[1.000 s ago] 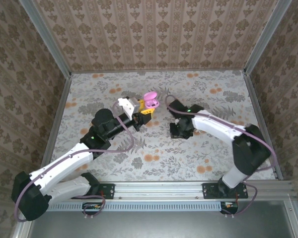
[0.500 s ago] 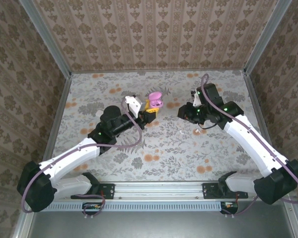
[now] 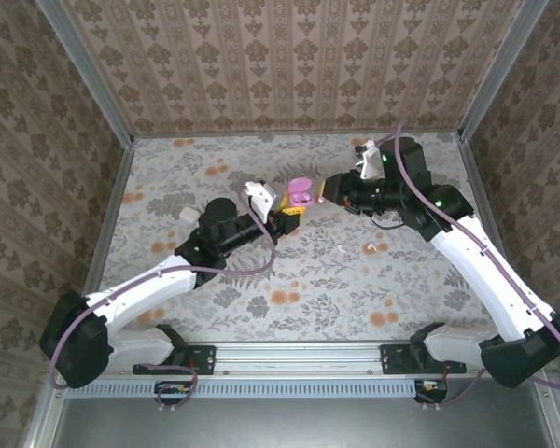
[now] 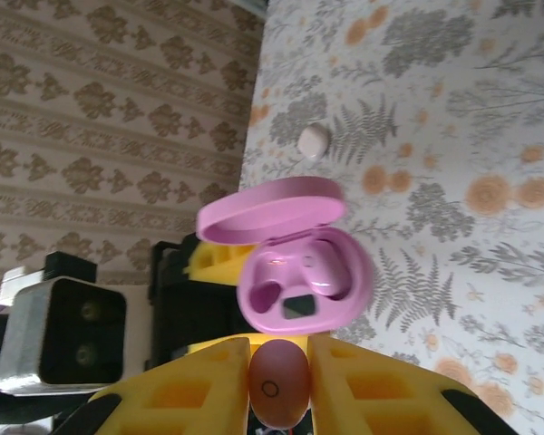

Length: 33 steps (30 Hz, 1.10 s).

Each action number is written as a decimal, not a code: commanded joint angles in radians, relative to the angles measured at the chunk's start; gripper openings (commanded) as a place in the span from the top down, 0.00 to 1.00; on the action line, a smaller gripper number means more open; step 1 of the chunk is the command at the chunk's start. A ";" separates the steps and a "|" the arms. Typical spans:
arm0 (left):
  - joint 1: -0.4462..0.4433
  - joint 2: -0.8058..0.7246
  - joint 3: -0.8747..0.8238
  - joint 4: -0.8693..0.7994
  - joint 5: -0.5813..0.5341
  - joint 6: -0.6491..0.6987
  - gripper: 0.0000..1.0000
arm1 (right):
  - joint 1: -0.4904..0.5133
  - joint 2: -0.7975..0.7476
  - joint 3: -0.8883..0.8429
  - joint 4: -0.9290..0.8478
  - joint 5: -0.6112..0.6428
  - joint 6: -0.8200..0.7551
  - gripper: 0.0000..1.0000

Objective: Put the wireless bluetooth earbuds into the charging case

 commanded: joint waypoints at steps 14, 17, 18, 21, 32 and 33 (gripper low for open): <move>-0.014 -0.001 0.038 0.055 0.021 0.005 0.64 | 0.067 0.098 0.089 0.006 -0.017 -0.045 0.74; -0.014 -0.001 0.038 0.055 0.023 0.005 0.64 | 0.070 0.106 0.088 0.008 -0.016 -0.046 0.74; -0.014 -0.002 0.037 0.055 0.024 0.005 0.64 | 0.071 0.110 0.090 0.007 -0.016 -0.046 0.74; -0.014 0.000 0.039 0.054 0.022 0.009 0.64 | 0.075 0.118 0.105 -0.005 -0.004 -0.056 0.74; -0.014 0.000 0.047 0.048 0.022 0.010 0.64 | 0.098 0.132 0.126 -0.034 0.046 -0.083 0.74; -0.014 -0.002 0.046 0.049 0.022 0.010 0.64 | 0.100 0.132 0.125 -0.033 0.052 -0.082 0.74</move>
